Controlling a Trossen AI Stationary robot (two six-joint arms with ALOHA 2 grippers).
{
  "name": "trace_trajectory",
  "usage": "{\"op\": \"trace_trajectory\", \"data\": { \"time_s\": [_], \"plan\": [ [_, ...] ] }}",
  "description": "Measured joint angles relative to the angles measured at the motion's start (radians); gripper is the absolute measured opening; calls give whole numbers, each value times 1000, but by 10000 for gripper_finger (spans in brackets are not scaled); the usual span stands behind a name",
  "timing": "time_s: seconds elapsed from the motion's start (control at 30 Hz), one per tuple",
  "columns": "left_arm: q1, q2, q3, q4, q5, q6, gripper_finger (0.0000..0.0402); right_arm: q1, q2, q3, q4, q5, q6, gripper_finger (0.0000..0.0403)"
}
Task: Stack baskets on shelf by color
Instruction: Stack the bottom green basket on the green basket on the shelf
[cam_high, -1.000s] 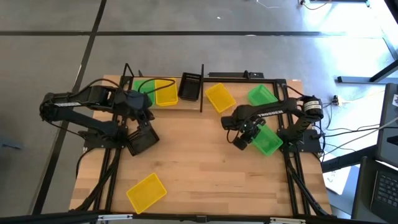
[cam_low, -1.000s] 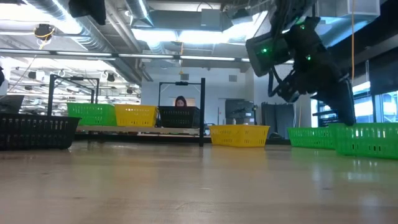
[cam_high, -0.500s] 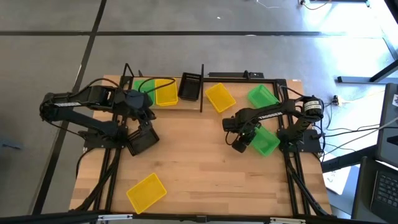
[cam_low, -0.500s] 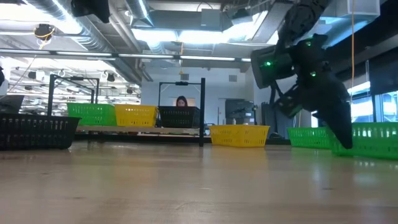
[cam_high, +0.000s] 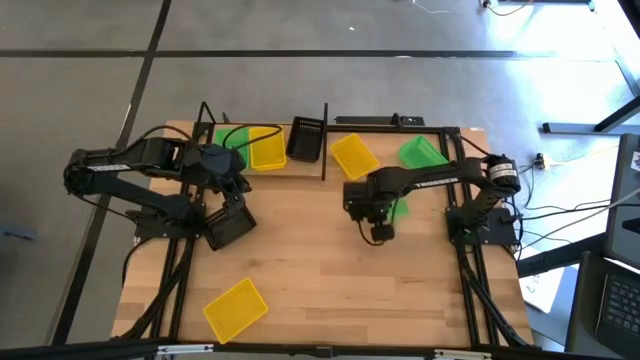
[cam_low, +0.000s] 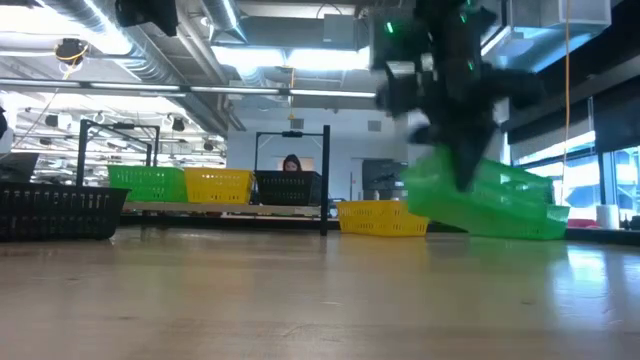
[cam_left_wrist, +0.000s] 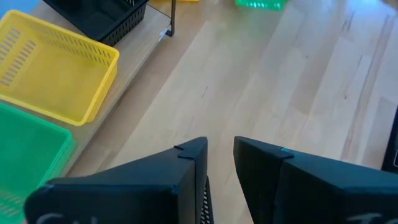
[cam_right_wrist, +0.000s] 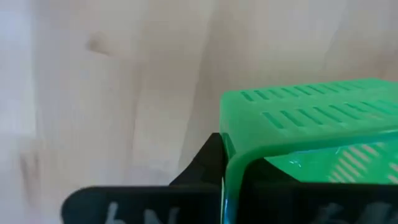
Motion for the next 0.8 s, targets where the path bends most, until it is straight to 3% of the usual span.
{"op": "trace_trajectory", "data": {
  "time_s": [0.17,0.37,0.63,0.8],
  "plan": [
    [0,0,0,0,0,0,70,62,0,90,27,46,-383,1],
    [0,0,0,0,0,7,70,108,23,97,102,141,-738,0],
    [0,0,0,-4,1,8,70,114,130,96,264,216,-925,0],
    [0,0,0,-6,1,43,70,139,170,96,322,175,-1006,0]
  ]
}}
